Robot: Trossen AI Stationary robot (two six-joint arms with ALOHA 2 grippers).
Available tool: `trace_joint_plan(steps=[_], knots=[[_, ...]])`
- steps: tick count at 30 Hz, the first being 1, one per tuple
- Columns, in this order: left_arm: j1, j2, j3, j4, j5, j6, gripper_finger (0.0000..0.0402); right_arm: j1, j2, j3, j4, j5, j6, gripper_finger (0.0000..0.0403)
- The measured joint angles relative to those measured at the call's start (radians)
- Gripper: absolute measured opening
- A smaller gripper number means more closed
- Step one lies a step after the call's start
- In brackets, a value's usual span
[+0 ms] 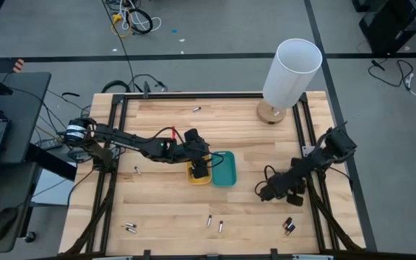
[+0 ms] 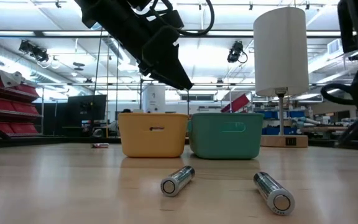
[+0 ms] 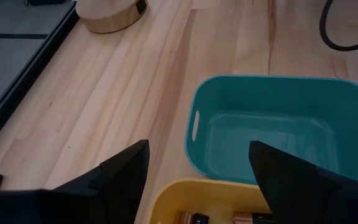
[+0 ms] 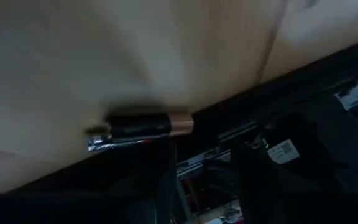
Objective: Sort batteries
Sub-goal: Put the black battery into the yellow bin
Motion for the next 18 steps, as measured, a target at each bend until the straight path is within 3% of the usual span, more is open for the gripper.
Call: trace_joint_plan(steps=[10,18], knots=[[0.000,0.000,0.000,0.019,0.000,0.001,0.0291,0.063,0.004,0.120,0.013,0.029,-0.095,0.0138],[0.000,0.000,0.000,0.018,0.000,0.000,0.0291,0.100,0.004,0.101,0.053,0.057,-0.096,0.0138]])
